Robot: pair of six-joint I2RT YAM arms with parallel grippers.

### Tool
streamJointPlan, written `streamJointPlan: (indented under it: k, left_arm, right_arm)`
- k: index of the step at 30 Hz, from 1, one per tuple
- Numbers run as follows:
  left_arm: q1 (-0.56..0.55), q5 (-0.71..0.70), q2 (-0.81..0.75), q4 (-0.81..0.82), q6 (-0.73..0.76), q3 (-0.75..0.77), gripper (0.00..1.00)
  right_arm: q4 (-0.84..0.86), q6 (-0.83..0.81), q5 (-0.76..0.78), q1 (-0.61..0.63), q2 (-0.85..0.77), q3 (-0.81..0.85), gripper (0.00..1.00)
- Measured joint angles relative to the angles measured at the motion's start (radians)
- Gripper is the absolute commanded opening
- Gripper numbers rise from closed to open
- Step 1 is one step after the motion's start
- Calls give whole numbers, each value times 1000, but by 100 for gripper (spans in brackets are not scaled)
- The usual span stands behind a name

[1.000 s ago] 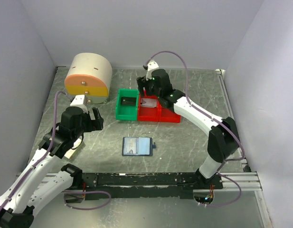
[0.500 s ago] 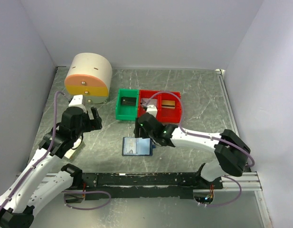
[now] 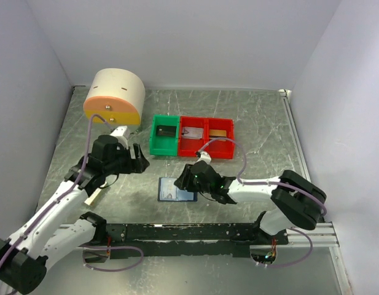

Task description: Take the credit cards out of the card holder

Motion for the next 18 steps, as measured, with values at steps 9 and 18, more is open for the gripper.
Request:
streamJointPlan:
  k: [9,18]
  left_arm:
    - [-5,317,147,192,-126,-179,70]
    - [-38,391,175,321,-171,-245,57]
  right_arm:
    - [172,83,-87,1,132,-20,35]
    - [244,162,-87,0,172,-45,32]
